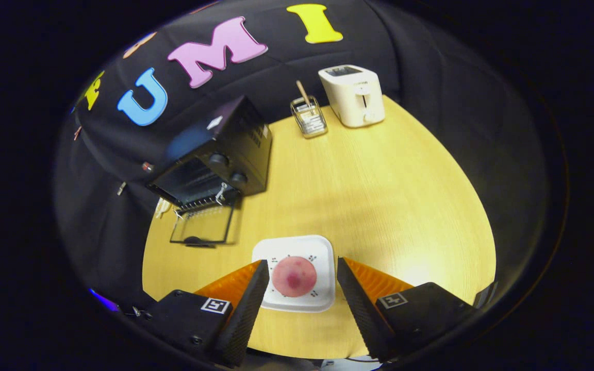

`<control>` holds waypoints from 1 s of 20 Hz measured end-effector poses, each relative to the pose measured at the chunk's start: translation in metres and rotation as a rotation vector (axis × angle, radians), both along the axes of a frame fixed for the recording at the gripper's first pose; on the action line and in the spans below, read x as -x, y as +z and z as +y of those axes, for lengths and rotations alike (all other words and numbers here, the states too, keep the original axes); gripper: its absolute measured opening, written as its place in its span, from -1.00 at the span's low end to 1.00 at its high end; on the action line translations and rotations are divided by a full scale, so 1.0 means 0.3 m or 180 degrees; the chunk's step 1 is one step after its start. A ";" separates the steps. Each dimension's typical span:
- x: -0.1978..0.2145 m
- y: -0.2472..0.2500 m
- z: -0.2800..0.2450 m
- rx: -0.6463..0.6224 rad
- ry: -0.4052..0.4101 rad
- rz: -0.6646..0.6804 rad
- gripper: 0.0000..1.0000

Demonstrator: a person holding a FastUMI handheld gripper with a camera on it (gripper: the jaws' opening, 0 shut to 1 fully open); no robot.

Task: Open the toaster oven, put the food inside, and close the toaster oven door.

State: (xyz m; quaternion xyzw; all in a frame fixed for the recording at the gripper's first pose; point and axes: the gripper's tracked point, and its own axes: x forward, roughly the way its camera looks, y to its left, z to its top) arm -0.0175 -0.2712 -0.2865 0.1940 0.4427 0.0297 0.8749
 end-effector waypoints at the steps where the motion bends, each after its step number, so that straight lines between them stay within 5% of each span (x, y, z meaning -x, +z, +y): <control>1: -0.005 -0.043 -0.003 0.0009 0.0038 0.0075 0.77; 12: 0.015 -0.272 -0.015 0.0224 0.0324 0.0601 0.77; 16: 0.006 -0.306 0.001 0.0406 0.0439 0.0665 0.65; 20: 0.011 -0.326 -0.032 0.0662 0.0368 0.0765 0.26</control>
